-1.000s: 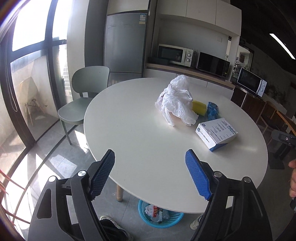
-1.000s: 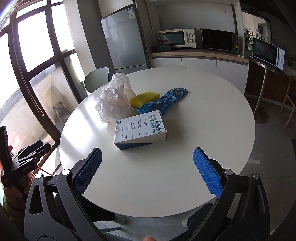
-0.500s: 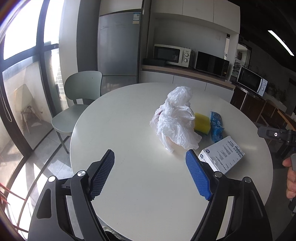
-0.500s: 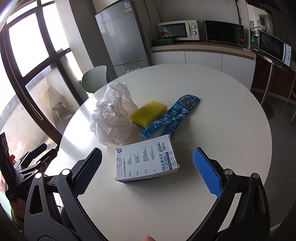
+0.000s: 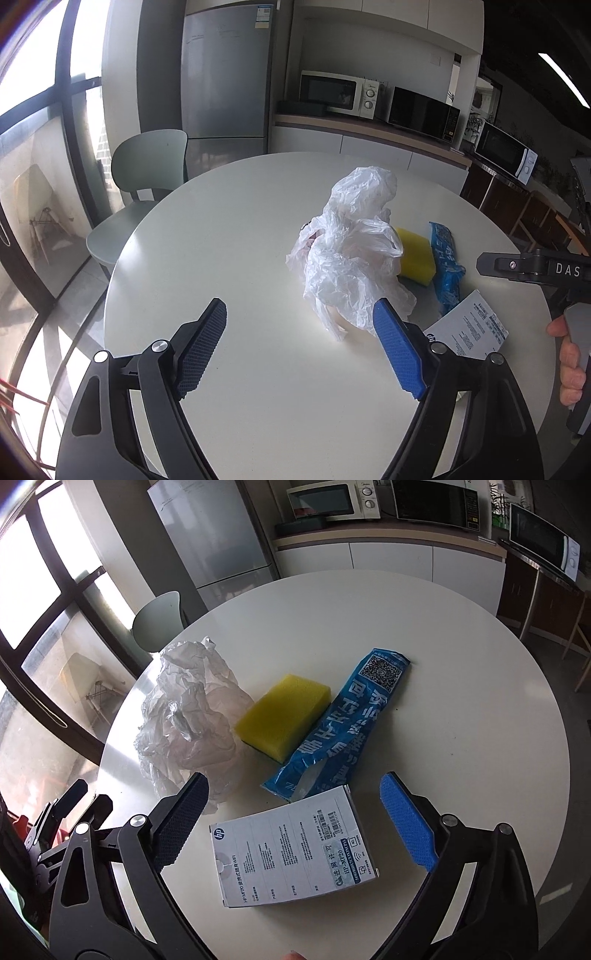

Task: Collect trash
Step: 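Move the left tool to the white plastic bag while the right tool approaches the blue wrapper, then grasp the white plastic bag with the left tool while the right tool grasps the blue wrapper, then lift and carry the white bag and blue wrapper with both tools toward the wastebasket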

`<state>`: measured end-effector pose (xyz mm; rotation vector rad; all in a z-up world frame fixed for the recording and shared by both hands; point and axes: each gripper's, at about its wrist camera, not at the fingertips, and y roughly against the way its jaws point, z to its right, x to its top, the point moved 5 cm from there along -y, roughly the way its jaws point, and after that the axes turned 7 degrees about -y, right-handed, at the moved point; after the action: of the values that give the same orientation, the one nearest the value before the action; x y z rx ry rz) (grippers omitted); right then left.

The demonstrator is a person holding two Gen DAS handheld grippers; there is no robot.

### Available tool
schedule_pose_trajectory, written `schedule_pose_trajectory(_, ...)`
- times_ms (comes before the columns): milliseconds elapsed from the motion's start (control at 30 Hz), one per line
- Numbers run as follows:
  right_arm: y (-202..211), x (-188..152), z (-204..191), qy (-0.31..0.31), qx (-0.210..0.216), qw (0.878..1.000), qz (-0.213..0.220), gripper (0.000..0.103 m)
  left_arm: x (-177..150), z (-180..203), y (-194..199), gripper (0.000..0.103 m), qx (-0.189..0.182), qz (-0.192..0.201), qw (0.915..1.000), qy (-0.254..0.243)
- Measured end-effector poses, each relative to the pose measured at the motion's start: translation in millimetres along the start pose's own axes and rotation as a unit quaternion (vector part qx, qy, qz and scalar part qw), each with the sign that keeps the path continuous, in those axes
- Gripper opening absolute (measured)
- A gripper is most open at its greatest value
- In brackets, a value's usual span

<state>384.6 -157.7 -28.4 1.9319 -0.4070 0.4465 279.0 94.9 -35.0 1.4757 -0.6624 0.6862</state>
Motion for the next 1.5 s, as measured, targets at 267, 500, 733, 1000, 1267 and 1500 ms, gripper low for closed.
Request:
schedule_pose_trajectory(267, -31, 6, 8, -0.023, -0.014, 0.999, -0.037, 0.073, 14, -7, -21, 0.083, -0.02, -0.01, 0.9997, 0.013)
schedule_pose_trajectory(500, -48, 10, 15, -0.037, -0.021, 0.998, -0.054, 0.058, 22, -4, -41, 0.083, -0.025, -0.024, 0.9994, 0.009)
schedule_pose_trajectory(733, -63, 10, 15, -0.036, -0.016, 0.997, -0.07, 0.034, 21, 4, -62, 0.084, -0.04, -0.044, 0.9982, 0.012)
schedule_pose_trajectory(1000, -62, 7, 16, -0.018, -0.017, 0.998, -0.061, 0.002, 13, 12, -85, 0.051, -0.07, -0.077, 0.9943, 0.023)
schedule_pose_trajectory(1267, -29, 17, 23, 0.003, -0.03, 1.0, -0.001, 0.001, 10, 15, -74, 0.017, -0.074, -0.061, 0.9944, 0.043)
schedule_pose_trajectory(1500, 10, 24, 22, 0.035, -0.042, 0.997, 0.054, 0.001, 22, 8, -33, 0.014, -0.06, -0.019, 0.9967, 0.051)
